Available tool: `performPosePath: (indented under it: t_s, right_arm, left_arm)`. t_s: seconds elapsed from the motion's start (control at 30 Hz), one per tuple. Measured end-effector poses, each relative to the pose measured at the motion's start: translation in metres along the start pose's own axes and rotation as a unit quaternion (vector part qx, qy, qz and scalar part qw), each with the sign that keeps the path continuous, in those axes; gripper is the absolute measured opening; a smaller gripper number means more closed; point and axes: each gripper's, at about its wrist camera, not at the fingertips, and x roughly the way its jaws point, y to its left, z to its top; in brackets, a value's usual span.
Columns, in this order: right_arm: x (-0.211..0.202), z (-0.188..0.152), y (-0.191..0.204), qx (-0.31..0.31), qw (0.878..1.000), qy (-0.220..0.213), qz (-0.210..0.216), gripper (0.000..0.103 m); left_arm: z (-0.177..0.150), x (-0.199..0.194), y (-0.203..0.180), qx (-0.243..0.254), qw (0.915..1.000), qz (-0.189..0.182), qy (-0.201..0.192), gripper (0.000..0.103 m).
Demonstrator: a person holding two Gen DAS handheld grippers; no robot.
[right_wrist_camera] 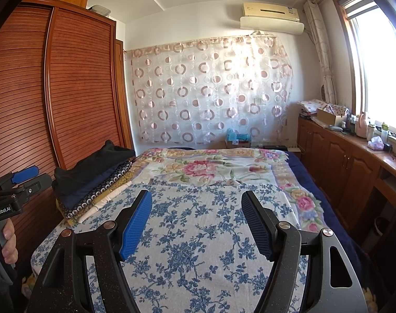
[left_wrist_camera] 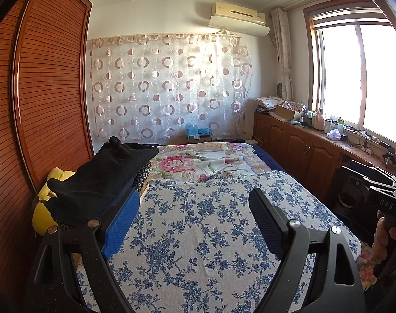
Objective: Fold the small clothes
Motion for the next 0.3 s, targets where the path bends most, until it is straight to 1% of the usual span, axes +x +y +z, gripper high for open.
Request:
performPosePath:
  t_s: [0.3]
  right_arm:
    - [-0.0003, -0.0011, 0.0011, 0.0, 1.0, 0.0, 0.0, 0.073]
  left_arm:
    - [-0.0007, 0.0001, 0.0012, 0.0, 1.0, 0.0, 0.0, 0.086]
